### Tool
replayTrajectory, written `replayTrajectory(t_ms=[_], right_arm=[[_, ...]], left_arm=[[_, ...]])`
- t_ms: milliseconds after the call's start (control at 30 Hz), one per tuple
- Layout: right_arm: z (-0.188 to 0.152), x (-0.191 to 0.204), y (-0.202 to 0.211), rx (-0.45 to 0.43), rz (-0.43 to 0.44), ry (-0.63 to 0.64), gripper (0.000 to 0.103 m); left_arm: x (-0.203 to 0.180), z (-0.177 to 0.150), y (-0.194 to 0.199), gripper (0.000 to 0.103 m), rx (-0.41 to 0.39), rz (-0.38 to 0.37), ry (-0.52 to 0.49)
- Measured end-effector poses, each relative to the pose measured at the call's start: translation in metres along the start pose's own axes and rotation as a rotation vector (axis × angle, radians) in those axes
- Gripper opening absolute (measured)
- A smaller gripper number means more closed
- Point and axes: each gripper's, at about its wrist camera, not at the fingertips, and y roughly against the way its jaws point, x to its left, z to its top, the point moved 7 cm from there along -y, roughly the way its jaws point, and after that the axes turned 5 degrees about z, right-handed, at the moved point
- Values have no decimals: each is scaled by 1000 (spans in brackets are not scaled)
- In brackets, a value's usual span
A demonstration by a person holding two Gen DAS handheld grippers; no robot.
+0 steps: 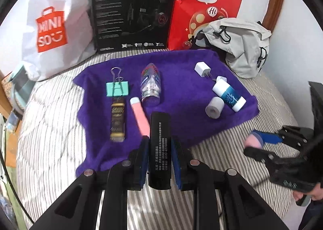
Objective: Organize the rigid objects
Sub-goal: 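Lower the black stick onto the towel with the left tool while the right tool places the pink container there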
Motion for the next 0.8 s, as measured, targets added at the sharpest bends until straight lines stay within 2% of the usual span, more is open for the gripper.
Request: replayTrajectory(t_ms=[200, 467, 600, 800], right_arm=[[-4, -6, 1, 21, -6, -7, 38], [-6, -10, 0, 44, -1, -10, 38], [4, -7, 2, 30, 18, -2, 38], [32, -2, 7, -8, 43, 27, 38]], left_arm=[[-8, 22, -30, 21, 19, -31, -6], [-22, 27, -67, 21, 77, -41, -49], [-22, 24, -81, 21, 103, -39, -53], [-22, 23, -80, 21, 88, -42, -82]])
